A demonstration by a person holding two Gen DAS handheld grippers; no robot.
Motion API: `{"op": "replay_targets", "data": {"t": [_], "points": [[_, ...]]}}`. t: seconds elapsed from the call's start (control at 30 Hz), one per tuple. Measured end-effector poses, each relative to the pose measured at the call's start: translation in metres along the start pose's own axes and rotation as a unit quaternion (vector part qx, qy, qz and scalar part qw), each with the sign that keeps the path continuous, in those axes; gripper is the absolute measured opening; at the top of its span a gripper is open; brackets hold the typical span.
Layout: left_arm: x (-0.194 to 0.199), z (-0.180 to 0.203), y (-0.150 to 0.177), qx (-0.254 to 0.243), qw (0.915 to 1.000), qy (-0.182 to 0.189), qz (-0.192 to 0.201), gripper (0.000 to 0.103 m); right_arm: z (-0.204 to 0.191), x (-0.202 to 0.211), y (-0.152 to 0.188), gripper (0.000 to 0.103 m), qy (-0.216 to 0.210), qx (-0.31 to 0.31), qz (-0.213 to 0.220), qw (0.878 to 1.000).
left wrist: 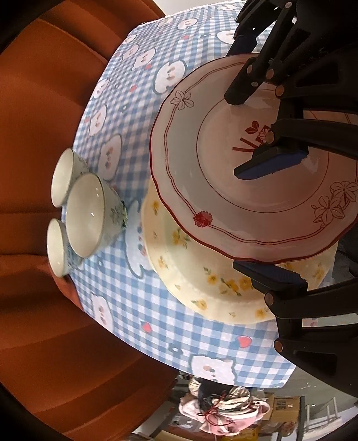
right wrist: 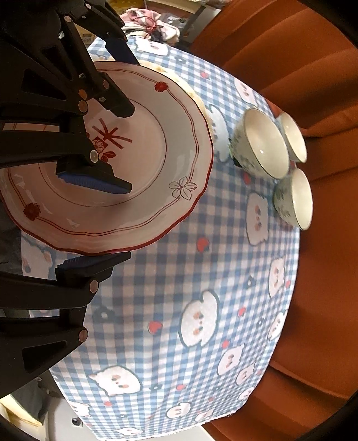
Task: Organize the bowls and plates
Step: 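Carry the red-rimmed plate with both grippers over the yellow-flowered plate stack, then lower the red-rimmed plate onto the yellow-flowered plate stack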
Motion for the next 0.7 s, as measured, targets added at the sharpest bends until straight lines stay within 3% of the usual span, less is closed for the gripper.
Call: {"op": "replay_targets", "data": {"t": [0.47,0.7], "points": [[-0.017,-0.03,0.01,0.029,0.9994,-0.004,-0.019,0.059,-0.038,-0.022,-0.003,0.046,0.014,0.041,-0.026,0.999],[-0.02,-0.036,0.01,0.041,0.999,-0.002,-0.019,0.059,-0.047,-0.024,-0.009,0.046,0.021,0.064,-0.017,0.998]]}}
Point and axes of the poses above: each gripper's, at about its wrist camera, not at the fingertips, and x roughly against the way its jaws point, z to its right, y to its underside, the point moved 7 cm from there along -x, roughly the way its jaws point, and after that the axes turned 13 degrees about y, right-handed, at the moved point
